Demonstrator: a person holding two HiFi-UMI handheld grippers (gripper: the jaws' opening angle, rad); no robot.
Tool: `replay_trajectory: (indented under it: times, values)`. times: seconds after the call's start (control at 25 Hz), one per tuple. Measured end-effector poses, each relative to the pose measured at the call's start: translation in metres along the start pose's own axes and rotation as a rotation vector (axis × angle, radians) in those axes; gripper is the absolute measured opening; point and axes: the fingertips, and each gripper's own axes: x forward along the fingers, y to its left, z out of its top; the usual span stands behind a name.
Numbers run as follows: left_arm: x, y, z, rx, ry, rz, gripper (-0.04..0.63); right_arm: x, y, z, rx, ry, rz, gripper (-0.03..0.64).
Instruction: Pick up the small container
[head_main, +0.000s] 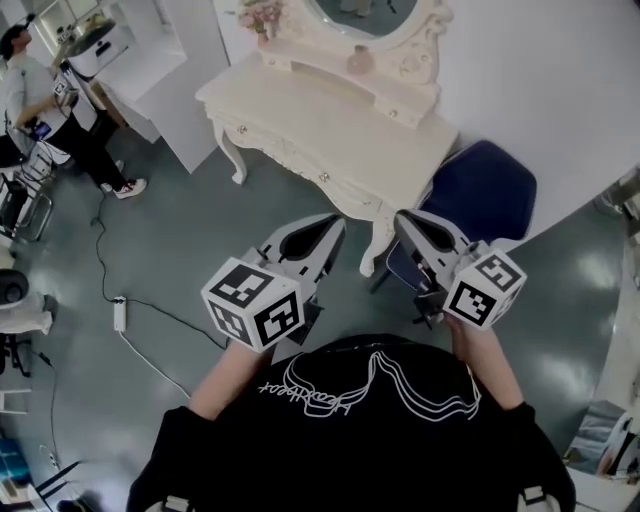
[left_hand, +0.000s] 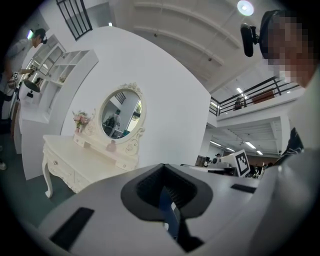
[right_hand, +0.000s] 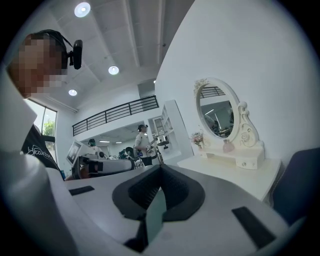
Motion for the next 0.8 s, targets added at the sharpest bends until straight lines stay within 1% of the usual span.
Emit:
replay_trajectory:
  times: [0.12, 0.24, 0.48, 0.64, 0.8]
  values:
    - [-0.007, 0.017, 0.003, -0.017, -0.011, 0.029, 0.005, 0.011, 0.003, 0.003, -0.014, 0.008, 0.011, 0.006]
    - [-0.006, 0.03, 0.007, -0.018, -0.013, 0.049, 0.005, 0.022, -0.002, 0.009, -0.013, 0.002, 0.02, 0.006]
    - [0.006, 0.064, 0.003, -0.022, 0.013, 0.089, 0.005, 0.052, -0.024, 0.006, 0.007, 0.003, 0.037, 0.005]
    - [0.024, 0.094, 0.006, -0.029, 0.031, 0.103, 0.005, 0.082, -0.053, 0.009, 0.008, 0.012, 0.034, 0.006]
    - [0.052, 0.141, 0.008, -0.058, 0.054, 0.128, 0.005, 0.122, -0.093, 0.011, 0.037, 0.021, 0.039, 0.005]
